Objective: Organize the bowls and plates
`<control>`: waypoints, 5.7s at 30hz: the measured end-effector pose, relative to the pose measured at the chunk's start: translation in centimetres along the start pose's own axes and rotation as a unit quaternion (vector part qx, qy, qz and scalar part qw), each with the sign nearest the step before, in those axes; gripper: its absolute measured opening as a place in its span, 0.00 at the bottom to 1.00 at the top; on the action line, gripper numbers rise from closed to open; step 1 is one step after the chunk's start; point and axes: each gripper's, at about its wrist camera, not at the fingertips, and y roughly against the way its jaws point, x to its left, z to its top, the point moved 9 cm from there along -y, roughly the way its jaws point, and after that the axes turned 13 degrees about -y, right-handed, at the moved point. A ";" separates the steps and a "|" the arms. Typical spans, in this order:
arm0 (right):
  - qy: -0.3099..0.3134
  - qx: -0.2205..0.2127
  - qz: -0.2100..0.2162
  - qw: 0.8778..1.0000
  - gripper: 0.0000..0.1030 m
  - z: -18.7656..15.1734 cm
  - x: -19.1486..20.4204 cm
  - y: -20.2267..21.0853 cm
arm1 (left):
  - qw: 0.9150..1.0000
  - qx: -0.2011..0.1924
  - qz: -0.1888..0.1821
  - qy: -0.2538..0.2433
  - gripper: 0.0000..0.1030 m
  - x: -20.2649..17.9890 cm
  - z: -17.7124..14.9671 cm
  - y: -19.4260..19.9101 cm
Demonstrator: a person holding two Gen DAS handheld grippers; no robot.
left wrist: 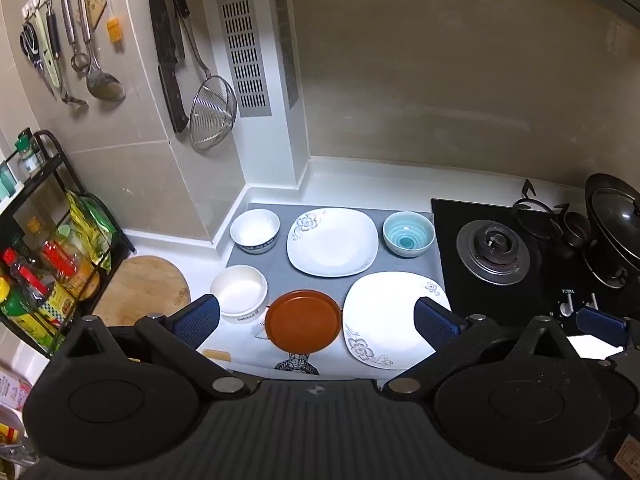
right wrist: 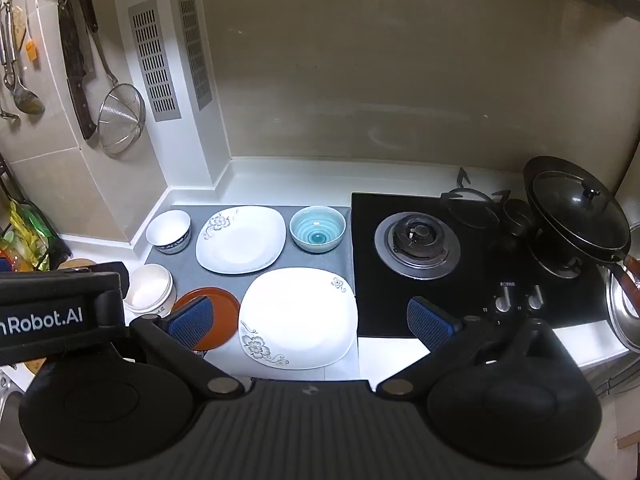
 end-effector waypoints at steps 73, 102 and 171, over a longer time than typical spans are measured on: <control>0.012 0.036 0.006 0.999 1.00 -1.8 0.9 -2.8 | 1.000 0.019 -0.011 0.000 1.00 0.3 -1.4 -3.1; -0.057 0.080 0.115 0.988 1.00 -5.8 -8.3 -25.8 | 0.947 0.124 -0.291 -0.057 0.52 -5.1 -2.7 -39.7; -0.135 0.200 0.209 0.948 0.20 -4.8 -17.6 -38.4 | 0.934 0.230 -0.265 0.064 0.26 -11.2 -7.7 -41.8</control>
